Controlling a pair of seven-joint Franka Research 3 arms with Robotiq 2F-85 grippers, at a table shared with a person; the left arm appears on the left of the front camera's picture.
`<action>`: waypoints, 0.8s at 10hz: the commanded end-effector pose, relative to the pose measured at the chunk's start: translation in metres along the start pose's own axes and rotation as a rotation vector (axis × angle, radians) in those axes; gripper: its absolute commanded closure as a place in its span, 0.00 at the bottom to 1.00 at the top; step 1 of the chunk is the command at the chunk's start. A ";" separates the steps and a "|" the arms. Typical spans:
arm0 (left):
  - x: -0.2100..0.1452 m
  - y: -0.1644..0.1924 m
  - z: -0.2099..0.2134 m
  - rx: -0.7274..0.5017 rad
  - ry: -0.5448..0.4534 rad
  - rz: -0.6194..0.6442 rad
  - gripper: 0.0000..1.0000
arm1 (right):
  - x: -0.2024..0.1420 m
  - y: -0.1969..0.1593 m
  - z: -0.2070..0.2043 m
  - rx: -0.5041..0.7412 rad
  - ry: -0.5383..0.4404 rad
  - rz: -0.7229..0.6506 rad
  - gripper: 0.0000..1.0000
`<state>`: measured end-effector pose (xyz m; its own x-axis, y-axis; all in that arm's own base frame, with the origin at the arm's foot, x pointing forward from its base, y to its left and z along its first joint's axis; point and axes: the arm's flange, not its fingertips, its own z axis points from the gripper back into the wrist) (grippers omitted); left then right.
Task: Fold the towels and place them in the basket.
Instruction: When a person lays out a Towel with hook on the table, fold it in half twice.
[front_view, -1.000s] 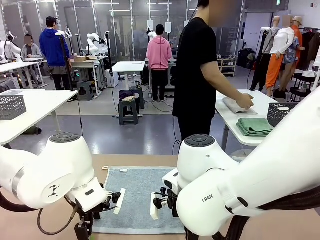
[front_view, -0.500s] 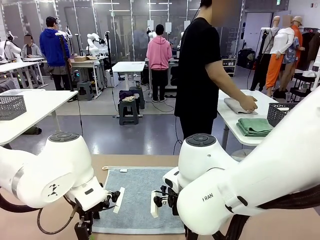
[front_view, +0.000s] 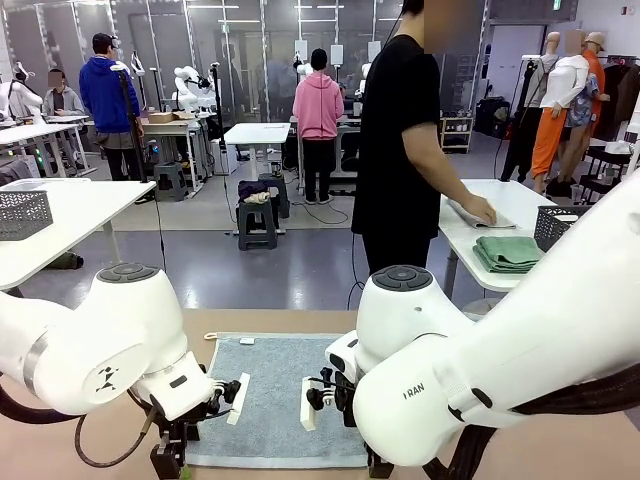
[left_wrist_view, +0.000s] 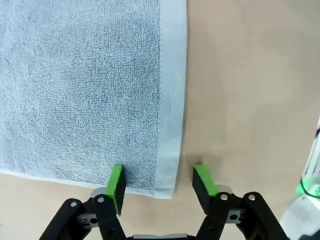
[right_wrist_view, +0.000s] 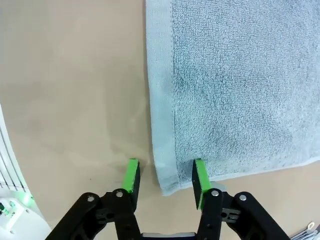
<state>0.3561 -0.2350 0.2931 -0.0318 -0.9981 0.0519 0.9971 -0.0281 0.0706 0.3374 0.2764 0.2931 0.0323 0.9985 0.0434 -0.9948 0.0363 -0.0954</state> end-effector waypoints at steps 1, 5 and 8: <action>-0.013 -0.017 -0.003 -0.014 0.004 -0.014 0.32 | 0.001 -0.005 -0.002 0.001 -0.014 0.013 0.46; -0.009 -0.006 0.003 -0.022 0.009 -0.025 0.32 | 0.003 -0.008 0.003 0.012 -0.011 0.021 0.46; -0.007 -0.002 0.007 -0.041 0.002 -0.033 0.32 | 0.004 -0.011 0.009 0.029 -0.010 0.026 0.46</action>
<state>0.3555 -0.2342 0.2947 -0.0419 -0.9980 0.0482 0.9970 -0.0386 0.0674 0.3430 0.2804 0.2986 0.0241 0.9987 0.0456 -0.9950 0.0284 -0.0960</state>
